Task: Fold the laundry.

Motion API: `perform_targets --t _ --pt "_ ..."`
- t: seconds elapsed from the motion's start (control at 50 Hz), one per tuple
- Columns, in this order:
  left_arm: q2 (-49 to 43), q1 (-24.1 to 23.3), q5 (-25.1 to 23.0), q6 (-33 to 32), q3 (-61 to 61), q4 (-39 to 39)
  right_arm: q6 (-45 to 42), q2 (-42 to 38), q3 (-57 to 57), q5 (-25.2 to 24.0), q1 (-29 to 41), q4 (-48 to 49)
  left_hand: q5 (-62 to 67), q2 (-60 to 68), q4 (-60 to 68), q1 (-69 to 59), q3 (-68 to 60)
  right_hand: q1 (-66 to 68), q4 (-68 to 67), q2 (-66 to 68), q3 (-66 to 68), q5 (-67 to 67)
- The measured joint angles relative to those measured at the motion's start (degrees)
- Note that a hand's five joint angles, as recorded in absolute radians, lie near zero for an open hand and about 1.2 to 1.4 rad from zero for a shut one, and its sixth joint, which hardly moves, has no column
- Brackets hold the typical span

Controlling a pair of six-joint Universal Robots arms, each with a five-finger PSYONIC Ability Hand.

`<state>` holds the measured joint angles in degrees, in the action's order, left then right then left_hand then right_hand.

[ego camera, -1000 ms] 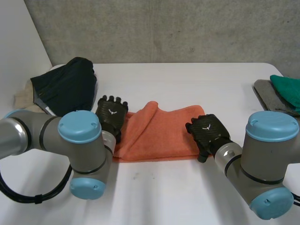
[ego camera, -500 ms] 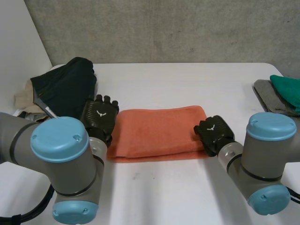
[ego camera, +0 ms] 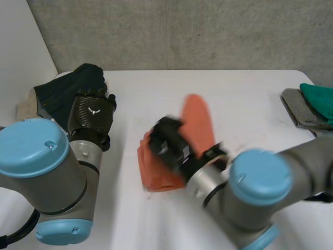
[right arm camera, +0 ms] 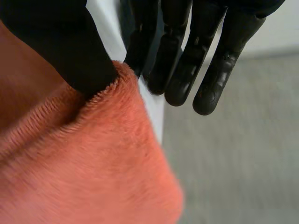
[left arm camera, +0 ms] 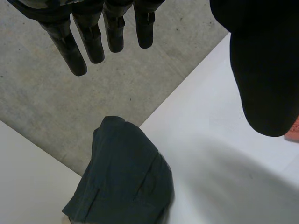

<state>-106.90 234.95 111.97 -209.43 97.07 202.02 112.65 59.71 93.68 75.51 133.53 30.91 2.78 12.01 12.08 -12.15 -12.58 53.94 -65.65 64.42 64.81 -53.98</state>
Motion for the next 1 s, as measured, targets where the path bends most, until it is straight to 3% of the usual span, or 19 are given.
perform_targets --t 0.02,0.04,0.06,0.08,0.12,0.24,0.26,0.34,0.44,0.56,0.68,0.88,1.0 --pt "-0.03 -0.01 0.0 0.01 -0.04 0.02 0.02 -0.35 0.08 -0.49 0.46 0.2 0.0 0.0 0.0 0.0 0.0 0.0 0.0 0.0 0.0 0.0" --pt "-0.14 -0.07 -0.07 0.17 -0.31 0.13 0.57 -1.82 0.51 -2.01 2.25 1.01 0.0 0.0 0.0 0.0 0.0 -14.88 16.32 -15.75 -15.64 14.14" --pt "-0.17 -0.09 -0.12 0.26 -0.43 0.15 0.77 -2.0 0.59 -2.07 2.46 1.09 0.0 0.0 0.0 0.0 0.0 -14.88 16.32 -15.75 -15.64 14.14" --pt "-0.27 -0.14 -0.32 0.52 -0.73 0.2 1.62 -2.43 0.8 -2.02 2.92 1.28 0.0 0.0 0.0 0.0 0.0 -32.65 34.71 -34.81 -34.22 32.15" --pt "-0.46 -0.24 -0.96 1.3 -1.48 0.26 4.63 -2.44 1.19 -1.0 3.06 1.35 0.0 0.0 0.0 0.0 0.0 -41.56 49.44 -49.05 -48.94 46.81" --pt "-0.9 -0.59 -4.09 5.39 -4.38 0.24 24.0 3.66 2.07 2.43 -0.85 0.92 0.0 0.0 0.0 0.0 0.0 -42.58 52.17 -51.82 -52.7 50.36" --pt "-1.06 -0.78 -5.37 7.36 -5.52 0.2 33.19 6.55 2.29 3.19 -2.9 0.35 0.0 0.0 0.0 0.0 0.0 -42.58 52.17 -51.82 -52.7 50.36" --pt "-2.18 -1.69 -8.72 12.84 -8.5 -0.14 54.54 12.11 1.67 3.63 -8.02 -3.66 0.0 0.0 0.0 0.0 0.0 -42.58 52.17 -51.82 -52.7 50.36" --pt "-5.38 -3.69 -12.5 18.37 -12.0 -1.21 65.7 12.46 -2.27 3.33 -12.38 -13.33 0.01 0.0 0.0 0.0 0.0 -42.58 52.17 -51.82 -52.7 50.36" --pt "-12.59 -5.57 -14.92 21.06 -16.44 -5.27 63.6 4.83 -10.54 3.62 -14.44 -26.34 0.0 0.0 0.0 0.0 0.0 -42.58 52.18 -51.83 -52.7 50.36" --pt "-19.37 -5.85 -12.99 20.3 -20.18 -12.01 59.81 -3.92 -18.4 3.52 -14.13 -33.83 0.0 0.0 0.01 -0.01 0.0 -42.58 52.17 -51.82 -52.7 50.36" --pt "-23.53 -5.71 -5.5 12.4 -22.56 -19.51 55.74 -11.87 -24.88 3.24 -13.69 -38.05 0.0 0.0 0.0 -0.01 0.0 -42.59 52.17 -51.82 -52.7 50.37" --pt "-22.57 -6.39 -5.04 9.07 -22.37 -20.02 51.81 -11.21 -25.72 4.0 -13.62 -38.88 0.0 0.0 0.0 0.0 0.0 -42.66 52.18 -51.82 -52.7 50.36"
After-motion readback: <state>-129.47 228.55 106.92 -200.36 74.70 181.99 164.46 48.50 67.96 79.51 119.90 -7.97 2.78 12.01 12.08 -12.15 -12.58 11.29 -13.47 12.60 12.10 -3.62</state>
